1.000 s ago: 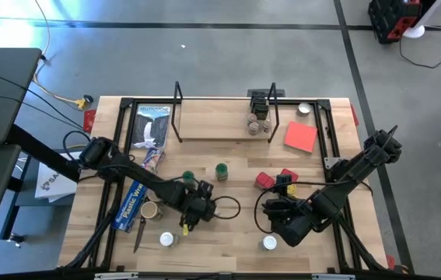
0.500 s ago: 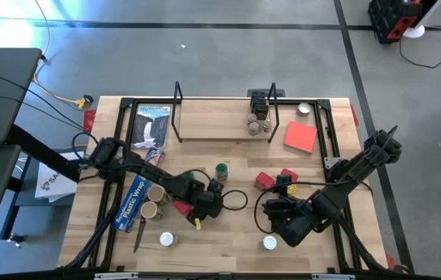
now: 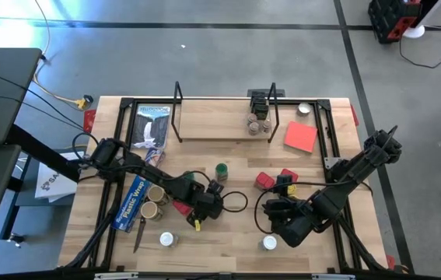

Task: Shelf spices
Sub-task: Put the transparent seasoning bottle on the shelf

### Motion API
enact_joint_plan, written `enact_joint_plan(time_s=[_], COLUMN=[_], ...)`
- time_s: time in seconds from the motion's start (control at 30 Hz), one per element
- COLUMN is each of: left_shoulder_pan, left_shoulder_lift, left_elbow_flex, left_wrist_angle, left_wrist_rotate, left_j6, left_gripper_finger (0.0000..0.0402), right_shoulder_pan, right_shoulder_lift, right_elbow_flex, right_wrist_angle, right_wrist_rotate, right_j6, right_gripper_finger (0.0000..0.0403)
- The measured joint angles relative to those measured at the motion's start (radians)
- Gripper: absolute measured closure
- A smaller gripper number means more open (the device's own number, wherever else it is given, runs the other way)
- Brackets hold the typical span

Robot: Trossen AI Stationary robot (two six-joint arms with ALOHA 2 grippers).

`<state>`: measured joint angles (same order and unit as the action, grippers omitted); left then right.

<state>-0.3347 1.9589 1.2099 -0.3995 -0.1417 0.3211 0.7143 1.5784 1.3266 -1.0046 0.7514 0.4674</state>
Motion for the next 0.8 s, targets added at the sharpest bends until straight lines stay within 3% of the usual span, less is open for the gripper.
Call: enact_joint_plan(time_s=[0.2, 0.4, 0.57, 0.8], left_shoulder_pan=[0.001, 0.002, 0.04, 0.095], left_shoulder_lift=[0.005, 0.004, 0.029, 0.183], left_elbow_flex=[0.091, 0.31, 0.482, 0.608], left_wrist_angle=[-0.143, -0.464, -0.741, -1.02], left_wrist_rotate=[-0.009, 0.011, 0.1, 0.246], left_j6=[-0.042, -0.133, -0.297, -0.45], left_gripper_finger=[0.023, 0.022, 0.0222, 0.0224], right_shoulder_pan=[0.0, 0.0, 0.0, 0.0], right_shoulder_lift=[0.0, 0.0, 0.0, 0.0], right_elbow_flex=[0.0, 0.0, 0.0, 0.0], right_wrist_angle=[0.0, 0.0, 0.0, 0.0], right_wrist_rotate=[0.001, 0.002, 0.008, 0.01], right_j6=[-0.001, 0.0, 0.002, 0.003], right_gripper_finger=[0.016, 0.016, 0.016, 0.016])
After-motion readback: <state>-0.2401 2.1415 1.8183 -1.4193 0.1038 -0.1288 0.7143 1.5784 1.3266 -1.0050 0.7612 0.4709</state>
